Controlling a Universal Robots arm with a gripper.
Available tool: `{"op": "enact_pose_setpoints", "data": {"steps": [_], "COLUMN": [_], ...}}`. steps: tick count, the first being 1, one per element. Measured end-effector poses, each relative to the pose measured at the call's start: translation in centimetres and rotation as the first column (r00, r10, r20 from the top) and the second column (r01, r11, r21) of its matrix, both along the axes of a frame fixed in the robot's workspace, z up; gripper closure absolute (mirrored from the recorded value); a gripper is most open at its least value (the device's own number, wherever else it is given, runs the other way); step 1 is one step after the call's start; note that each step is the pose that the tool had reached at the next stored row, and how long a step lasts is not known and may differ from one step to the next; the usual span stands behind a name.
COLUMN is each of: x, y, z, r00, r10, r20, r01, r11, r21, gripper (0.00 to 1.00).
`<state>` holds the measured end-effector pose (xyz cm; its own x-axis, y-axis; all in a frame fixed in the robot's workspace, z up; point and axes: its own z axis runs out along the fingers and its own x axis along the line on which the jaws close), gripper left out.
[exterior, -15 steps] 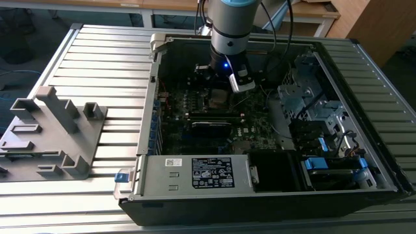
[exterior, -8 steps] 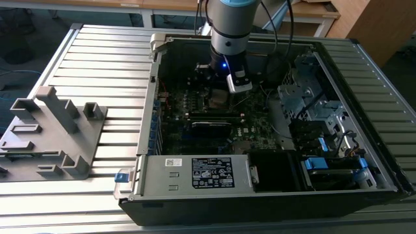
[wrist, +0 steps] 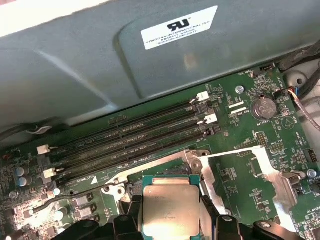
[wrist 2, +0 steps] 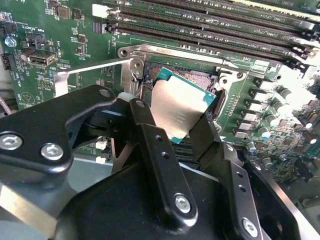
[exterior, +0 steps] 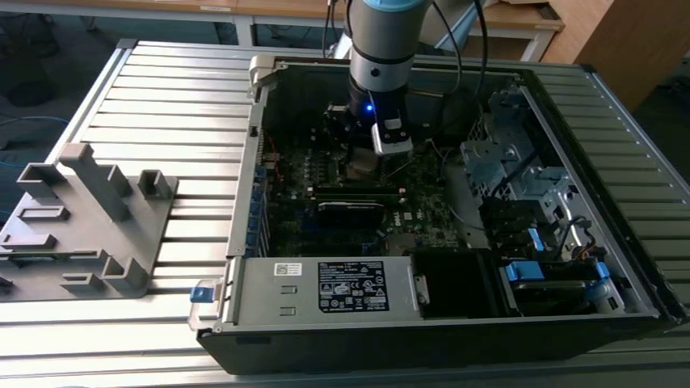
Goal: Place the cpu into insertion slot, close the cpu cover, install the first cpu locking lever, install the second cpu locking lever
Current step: 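Place the cpu into insertion slot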
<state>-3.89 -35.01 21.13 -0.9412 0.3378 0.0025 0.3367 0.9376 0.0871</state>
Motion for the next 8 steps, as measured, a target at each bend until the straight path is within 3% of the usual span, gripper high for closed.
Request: {"op": "enact_pose_setpoints", "data": {"steps": [4,8], "x": [0.0,0.0], "y": [0.01,0.02], "z": [0.0,-0.02], "r00": [1.0,0.9984], "r10": [-0.003,-0.057], "r20": [0.0001,0.0], "r01": [0.003,0.057], "r11": [1.0,0.9984], "r21": [0.0,0.0], "gripper": [0.46,0.46]}}
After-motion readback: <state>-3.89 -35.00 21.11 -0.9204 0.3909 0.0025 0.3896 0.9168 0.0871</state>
